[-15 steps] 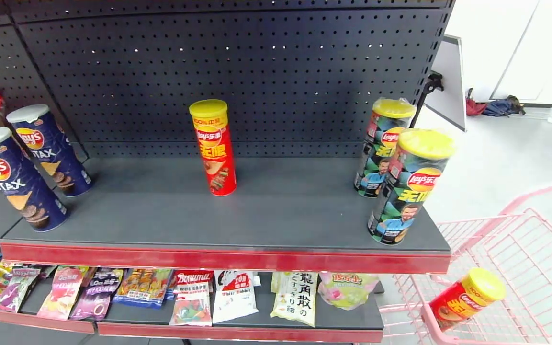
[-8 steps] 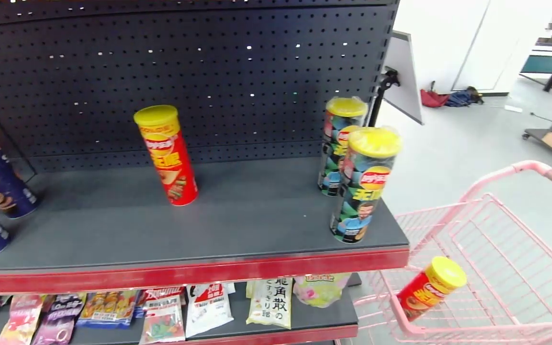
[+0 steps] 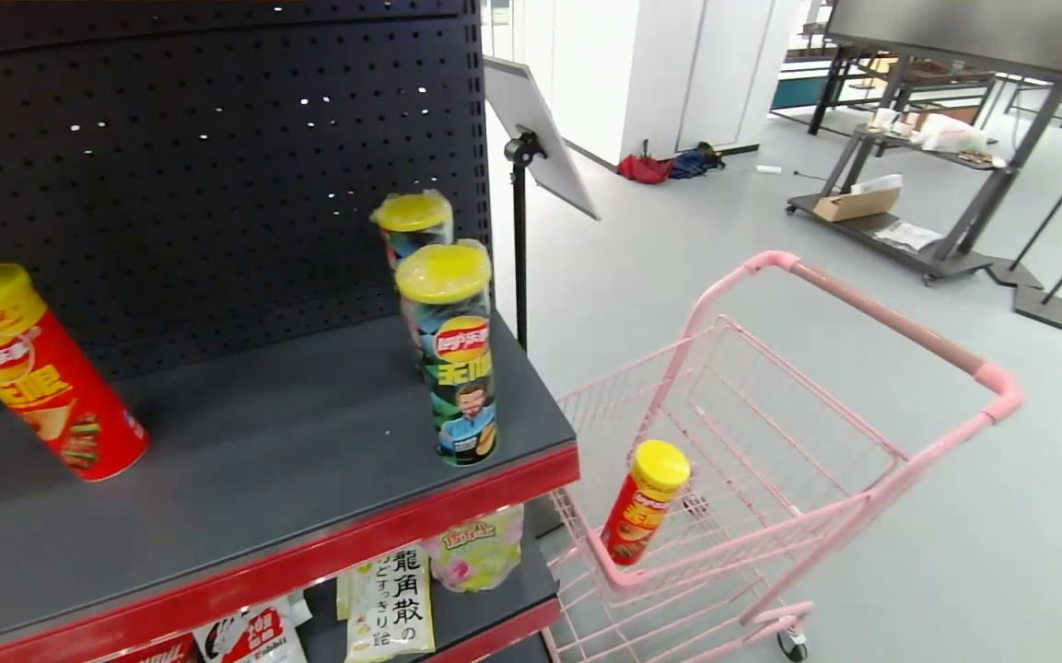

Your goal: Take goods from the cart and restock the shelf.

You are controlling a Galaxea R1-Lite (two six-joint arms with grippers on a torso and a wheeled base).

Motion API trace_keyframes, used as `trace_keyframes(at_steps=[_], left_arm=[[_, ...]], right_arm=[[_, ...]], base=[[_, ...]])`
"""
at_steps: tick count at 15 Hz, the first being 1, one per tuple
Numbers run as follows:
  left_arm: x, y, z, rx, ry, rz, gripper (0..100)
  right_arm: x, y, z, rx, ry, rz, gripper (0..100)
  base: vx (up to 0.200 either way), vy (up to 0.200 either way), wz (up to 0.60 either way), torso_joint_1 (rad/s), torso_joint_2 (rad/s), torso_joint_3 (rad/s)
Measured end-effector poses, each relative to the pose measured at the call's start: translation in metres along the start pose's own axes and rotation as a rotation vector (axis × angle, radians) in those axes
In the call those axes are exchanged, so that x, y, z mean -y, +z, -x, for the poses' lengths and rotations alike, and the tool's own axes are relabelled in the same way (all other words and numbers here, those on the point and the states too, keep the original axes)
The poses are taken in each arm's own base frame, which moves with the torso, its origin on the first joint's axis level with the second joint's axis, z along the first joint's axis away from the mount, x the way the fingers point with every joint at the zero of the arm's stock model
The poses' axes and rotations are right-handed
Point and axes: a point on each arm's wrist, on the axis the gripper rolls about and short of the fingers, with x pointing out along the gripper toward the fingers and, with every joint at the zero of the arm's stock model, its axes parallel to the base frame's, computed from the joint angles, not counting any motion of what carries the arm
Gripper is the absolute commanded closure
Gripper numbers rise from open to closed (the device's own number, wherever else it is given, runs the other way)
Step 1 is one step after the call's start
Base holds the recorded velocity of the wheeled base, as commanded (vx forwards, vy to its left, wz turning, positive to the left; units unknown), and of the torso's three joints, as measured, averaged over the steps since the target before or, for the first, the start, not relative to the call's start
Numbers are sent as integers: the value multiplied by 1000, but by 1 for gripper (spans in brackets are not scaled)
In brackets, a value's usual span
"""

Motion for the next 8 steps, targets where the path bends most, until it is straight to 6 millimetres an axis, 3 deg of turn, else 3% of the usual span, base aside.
trace_keyframes(at_steps=[2, 8], left_arm=[[0, 0, 0, 1, 0, 0, 0], [0, 0, 0, 1, 0, 0, 0]], right_arm=[[0, 0, 0, 0, 0, 0, 0], [0, 0, 0, 0, -1, 0, 0]], base=[[0, 0, 0, 0, 0, 0], [0, 0, 0, -133, 340, 195]])
